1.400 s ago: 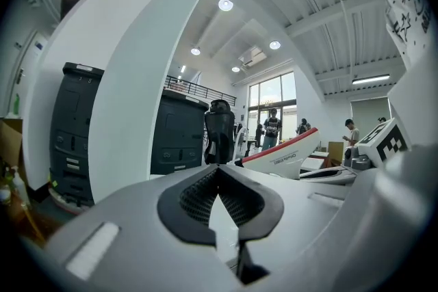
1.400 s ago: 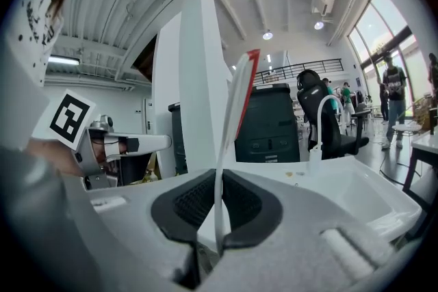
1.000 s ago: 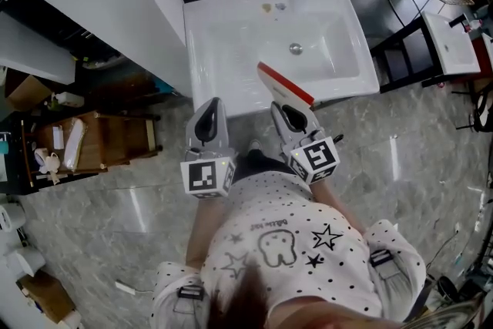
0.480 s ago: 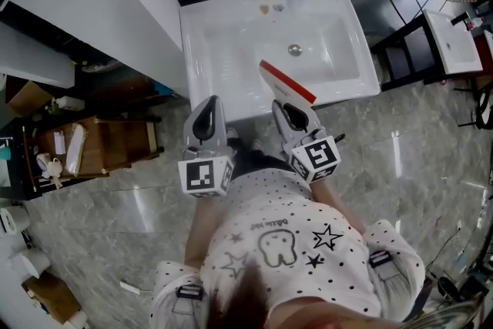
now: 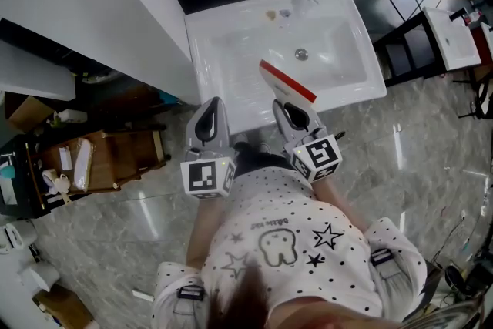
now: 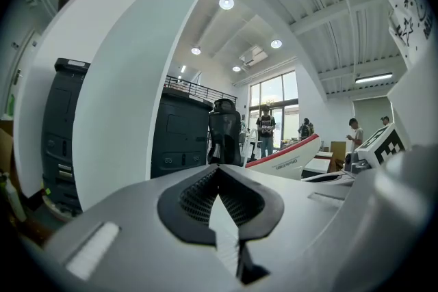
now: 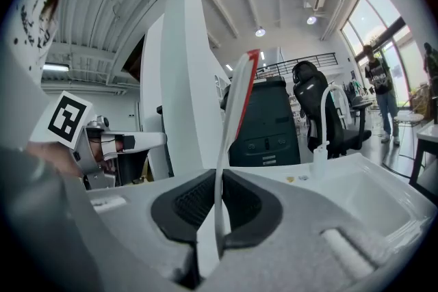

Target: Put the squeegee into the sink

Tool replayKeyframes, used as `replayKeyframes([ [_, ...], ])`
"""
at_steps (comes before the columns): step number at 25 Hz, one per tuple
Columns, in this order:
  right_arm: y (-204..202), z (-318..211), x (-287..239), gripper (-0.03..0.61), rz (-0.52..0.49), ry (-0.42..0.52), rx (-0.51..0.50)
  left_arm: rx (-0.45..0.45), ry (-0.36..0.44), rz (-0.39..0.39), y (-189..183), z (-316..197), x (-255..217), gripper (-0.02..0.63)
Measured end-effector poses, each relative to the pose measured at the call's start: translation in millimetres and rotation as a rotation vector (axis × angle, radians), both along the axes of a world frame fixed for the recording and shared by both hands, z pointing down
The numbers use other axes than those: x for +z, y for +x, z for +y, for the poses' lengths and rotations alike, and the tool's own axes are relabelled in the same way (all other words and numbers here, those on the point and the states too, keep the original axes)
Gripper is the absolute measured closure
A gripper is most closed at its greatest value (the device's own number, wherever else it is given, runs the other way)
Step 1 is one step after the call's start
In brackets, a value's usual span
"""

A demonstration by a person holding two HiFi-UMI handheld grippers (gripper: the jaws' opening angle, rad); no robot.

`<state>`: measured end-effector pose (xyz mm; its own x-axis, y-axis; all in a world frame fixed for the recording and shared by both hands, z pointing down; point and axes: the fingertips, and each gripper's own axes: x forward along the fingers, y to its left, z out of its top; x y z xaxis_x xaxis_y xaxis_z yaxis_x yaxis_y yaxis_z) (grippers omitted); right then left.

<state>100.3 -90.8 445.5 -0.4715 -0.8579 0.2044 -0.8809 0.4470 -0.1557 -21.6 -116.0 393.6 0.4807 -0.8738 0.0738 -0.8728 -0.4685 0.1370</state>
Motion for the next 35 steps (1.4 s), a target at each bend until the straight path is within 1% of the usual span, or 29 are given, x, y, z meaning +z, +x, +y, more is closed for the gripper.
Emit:
replayKeyframes([
  [5, -16, -11, 1, 0.561, 0.005, 0.002, 0.034, 0.057, 0.015, 0.005, -8, -15, -2, 0.62],
  [13, -19, -24, 10, 0.561, 0.003, -0.016, 0.092, 0.083, 0.007, 0.013, -23, -30, 2, 0.62],
  [20, -15, -27, 17, 0.561, -0.005, -0.038, 0.094, 0.078, 0.006, 0.004, -23, -40, 4, 0.62],
  [28, -4, -36, 12, 0.561, -0.021, -0.061, 0.053, 0.034, -0.017, 0.018, -13, -40, -1, 0.62],
  [35, -4, -43, 12, 0.561, -0.037, -0.068, 0.02, 0.008, -0.018, 0.026, -13, -40, 1, 0.62],
])
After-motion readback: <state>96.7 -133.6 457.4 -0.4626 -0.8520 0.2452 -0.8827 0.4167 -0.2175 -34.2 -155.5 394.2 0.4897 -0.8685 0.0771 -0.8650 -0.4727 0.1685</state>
